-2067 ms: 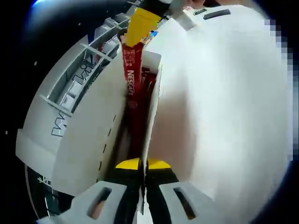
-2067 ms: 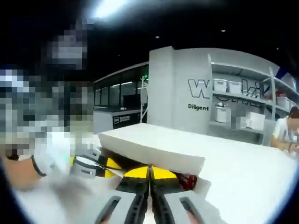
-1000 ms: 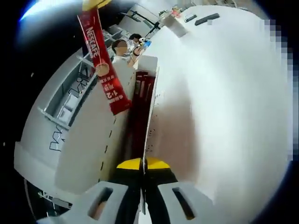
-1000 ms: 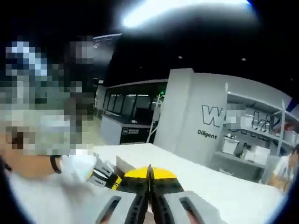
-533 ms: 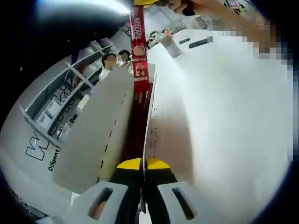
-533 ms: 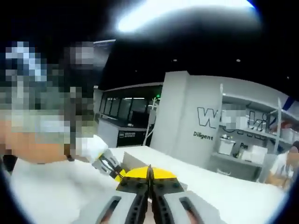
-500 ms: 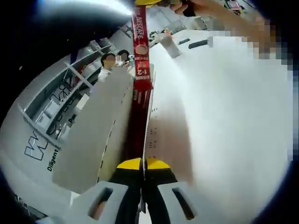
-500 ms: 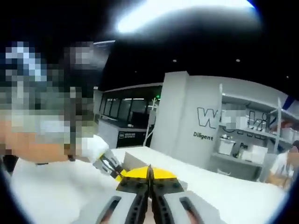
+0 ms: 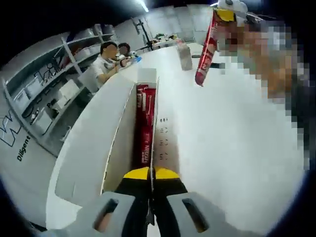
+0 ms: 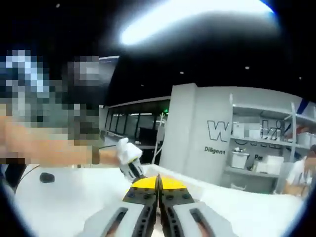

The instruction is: Tear open the coffee pouch, take out the coffee, and pour the coffee from the pouch into the cup

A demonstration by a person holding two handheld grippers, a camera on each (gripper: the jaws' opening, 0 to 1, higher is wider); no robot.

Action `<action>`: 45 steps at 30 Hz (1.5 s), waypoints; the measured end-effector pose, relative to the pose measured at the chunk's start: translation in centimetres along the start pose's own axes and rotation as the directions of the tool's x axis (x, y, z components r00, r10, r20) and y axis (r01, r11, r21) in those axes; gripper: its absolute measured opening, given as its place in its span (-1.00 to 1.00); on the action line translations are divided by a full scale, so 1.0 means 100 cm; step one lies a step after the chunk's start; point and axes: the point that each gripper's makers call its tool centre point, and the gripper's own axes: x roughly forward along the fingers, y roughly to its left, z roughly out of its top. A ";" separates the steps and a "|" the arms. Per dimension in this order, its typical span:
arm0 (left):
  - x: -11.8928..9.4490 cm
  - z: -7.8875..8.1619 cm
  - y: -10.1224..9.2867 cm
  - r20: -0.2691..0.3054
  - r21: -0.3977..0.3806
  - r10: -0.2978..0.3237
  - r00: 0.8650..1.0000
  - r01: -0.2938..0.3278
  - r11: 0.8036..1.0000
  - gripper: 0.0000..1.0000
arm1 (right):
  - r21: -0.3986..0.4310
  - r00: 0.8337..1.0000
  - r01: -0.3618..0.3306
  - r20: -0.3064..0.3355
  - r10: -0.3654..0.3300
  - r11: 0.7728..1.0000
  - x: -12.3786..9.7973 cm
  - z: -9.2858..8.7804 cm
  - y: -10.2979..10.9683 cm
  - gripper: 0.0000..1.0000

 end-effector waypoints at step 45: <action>-0.009 0.029 0.018 0.213 -0.173 -0.101 0.972 0.139 0.975 -0.10 | -0.028 0.999 0.014 0.032 -0.013 1.000 -0.010 0.012 0.007 -0.99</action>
